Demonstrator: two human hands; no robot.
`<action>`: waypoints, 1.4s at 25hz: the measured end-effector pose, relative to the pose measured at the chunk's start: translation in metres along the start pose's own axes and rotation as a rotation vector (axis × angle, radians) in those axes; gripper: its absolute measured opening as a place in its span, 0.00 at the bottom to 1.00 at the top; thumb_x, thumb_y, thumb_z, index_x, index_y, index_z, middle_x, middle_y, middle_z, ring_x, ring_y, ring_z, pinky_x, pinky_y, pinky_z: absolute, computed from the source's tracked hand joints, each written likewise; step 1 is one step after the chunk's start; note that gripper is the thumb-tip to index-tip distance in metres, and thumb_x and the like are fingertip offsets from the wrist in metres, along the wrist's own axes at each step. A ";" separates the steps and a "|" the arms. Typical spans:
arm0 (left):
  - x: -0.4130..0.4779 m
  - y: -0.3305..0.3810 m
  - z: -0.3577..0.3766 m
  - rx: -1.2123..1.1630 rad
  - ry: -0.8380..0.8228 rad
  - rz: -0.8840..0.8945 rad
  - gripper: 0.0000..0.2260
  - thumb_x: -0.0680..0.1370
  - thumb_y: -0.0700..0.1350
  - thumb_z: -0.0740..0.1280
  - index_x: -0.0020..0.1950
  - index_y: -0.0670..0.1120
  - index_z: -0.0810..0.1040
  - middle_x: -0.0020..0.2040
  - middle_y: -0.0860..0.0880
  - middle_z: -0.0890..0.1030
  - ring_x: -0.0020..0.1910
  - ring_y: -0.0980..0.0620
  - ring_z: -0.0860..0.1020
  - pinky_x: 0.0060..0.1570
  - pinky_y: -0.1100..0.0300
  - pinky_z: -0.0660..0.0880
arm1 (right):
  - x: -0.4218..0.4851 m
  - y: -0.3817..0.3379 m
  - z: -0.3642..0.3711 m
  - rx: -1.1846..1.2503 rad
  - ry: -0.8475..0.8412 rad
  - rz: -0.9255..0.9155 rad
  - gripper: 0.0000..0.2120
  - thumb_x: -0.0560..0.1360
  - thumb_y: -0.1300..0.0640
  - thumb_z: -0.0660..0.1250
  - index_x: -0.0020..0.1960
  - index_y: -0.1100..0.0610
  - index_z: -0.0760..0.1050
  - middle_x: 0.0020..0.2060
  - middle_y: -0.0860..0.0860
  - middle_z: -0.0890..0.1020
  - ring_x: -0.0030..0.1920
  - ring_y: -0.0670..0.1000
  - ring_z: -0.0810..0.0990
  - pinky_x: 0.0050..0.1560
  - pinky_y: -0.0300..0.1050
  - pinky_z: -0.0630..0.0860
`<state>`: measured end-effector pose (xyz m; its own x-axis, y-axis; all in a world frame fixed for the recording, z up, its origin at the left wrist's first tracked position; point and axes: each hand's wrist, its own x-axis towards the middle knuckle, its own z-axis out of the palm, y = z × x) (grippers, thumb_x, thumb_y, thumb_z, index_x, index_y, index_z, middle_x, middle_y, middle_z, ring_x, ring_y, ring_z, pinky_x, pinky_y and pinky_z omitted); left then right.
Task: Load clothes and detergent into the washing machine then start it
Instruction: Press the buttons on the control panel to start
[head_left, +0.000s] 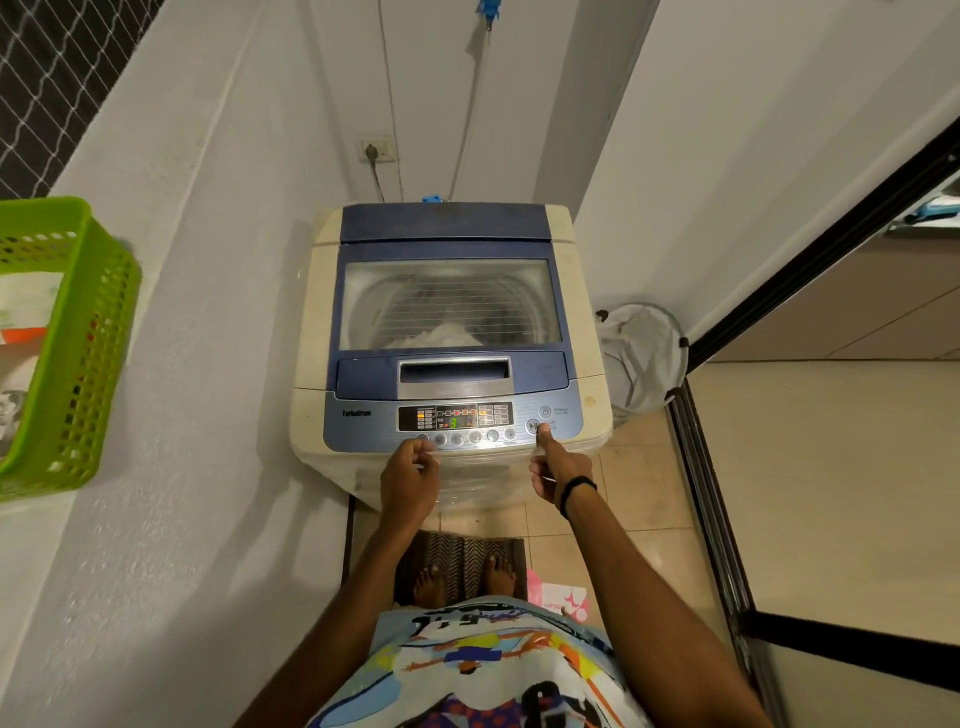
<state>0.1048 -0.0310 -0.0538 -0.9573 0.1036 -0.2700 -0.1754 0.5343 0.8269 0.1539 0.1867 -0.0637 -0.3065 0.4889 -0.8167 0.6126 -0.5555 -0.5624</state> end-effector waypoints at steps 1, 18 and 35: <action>0.001 0.003 0.002 0.001 -0.009 0.010 0.07 0.79 0.38 0.66 0.55 0.44 0.78 0.51 0.51 0.80 0.49 0.53 0.78 0.47 0.63 0.74 | 0.000 -0.001 0.001 -0.006 -0.005 -0.001 0.26 0.67 0.37 0.75 0.41 0.61 0.80 0.32 0.57 0.82 0.30 0.53 0.78 0.33 0.43 0.79; 0.012 0.002 0.015 0.011 -0.025 0.029 0.07 0.78 0.39 0.67 0.55 0.44 0.79 0.51 0.49 0.82 0.49 0.51 0.79 0.49 0.60 0.76 | 0.020 -0.006 0.010 -0.113 -0.018 -0.001 0.21 0.69 0.40 0.75 0.40 0.60 0.80 0.30 0.56 0.82 0.23 0.51 0.74 0.27 0.41 0.74; -0.004 0.018 0.028 -0.003 -0.085 0.041 0.07 0.78 0.39 0.66 0.54 0.46 0.78 0.51 0.53 0.80 0.50 0.53 0.79 0.50 0.59 0.77 | -0.009 0.003 -0.006 -0.201 -0.032 -0.022 0.42 0.58 0.22 0.68 0.47 0.61 0.81 0.36 0.57 0.86 0.30 0.54 0.81 0.29 0.41 0.78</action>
<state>0.1116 0.0019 -0.0517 -0.9406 0.1964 -0.2769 -0.1374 0.5257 0.8395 0.1623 0.1847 -0.0572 -0.3425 0.4755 -0.8103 0.7379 -0.3977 -0.5452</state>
